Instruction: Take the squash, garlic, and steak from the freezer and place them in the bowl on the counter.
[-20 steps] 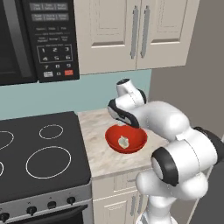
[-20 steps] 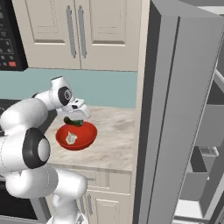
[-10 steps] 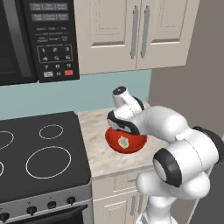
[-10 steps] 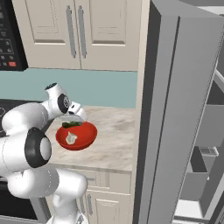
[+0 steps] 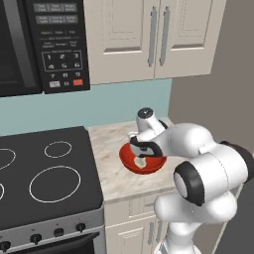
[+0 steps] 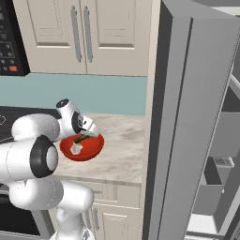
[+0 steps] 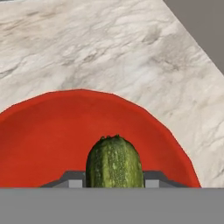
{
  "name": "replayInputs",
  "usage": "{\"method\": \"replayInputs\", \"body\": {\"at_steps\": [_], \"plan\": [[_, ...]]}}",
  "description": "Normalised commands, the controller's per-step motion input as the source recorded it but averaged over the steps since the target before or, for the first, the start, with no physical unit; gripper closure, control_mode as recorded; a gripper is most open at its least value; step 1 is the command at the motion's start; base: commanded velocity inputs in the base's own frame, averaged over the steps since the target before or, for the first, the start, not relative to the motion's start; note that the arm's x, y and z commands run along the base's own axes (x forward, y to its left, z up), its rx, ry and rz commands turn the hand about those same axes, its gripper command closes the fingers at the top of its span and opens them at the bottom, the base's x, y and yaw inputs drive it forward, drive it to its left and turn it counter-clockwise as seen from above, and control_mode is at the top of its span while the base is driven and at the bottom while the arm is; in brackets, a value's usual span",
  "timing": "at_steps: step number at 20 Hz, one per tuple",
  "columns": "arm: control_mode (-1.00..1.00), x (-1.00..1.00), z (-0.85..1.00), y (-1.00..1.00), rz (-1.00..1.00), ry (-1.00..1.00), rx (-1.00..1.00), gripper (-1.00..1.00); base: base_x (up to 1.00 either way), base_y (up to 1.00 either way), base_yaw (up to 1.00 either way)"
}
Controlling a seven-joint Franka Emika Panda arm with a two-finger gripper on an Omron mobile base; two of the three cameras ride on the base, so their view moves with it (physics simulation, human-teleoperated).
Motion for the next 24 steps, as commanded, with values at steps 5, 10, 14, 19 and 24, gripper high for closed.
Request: {"method": "replayInputs", "body": {"at_steps": [5, 10, 14, 19, 24], "plan": [[-1.0, 0.54, -0.24, 0.02, 0.0, -0.07, 0.0, -1.0, 0.0, 0.0, 0.0], [-1.0, 0.07, -0.07, 0.01, 0.0, -0.01, 0.0, -1.0, 0.0, 0.0, 0.0], [-1.0, 0.0, 0.24, 0.0, 0.0, 0.0, 0.02, -1.0, 0.0, 0.0, 0.0], [-1.0, -0.48, 0.95, 0.0, 0.0, 0.02, 0.07, -1.0, 0.0, 0.0, 0.0], [-1.0, -1.0, 0.91, 0.0, 0.0, -0.02, 0.06, -1.0, 0.0, 0.0, 0.0]]}}
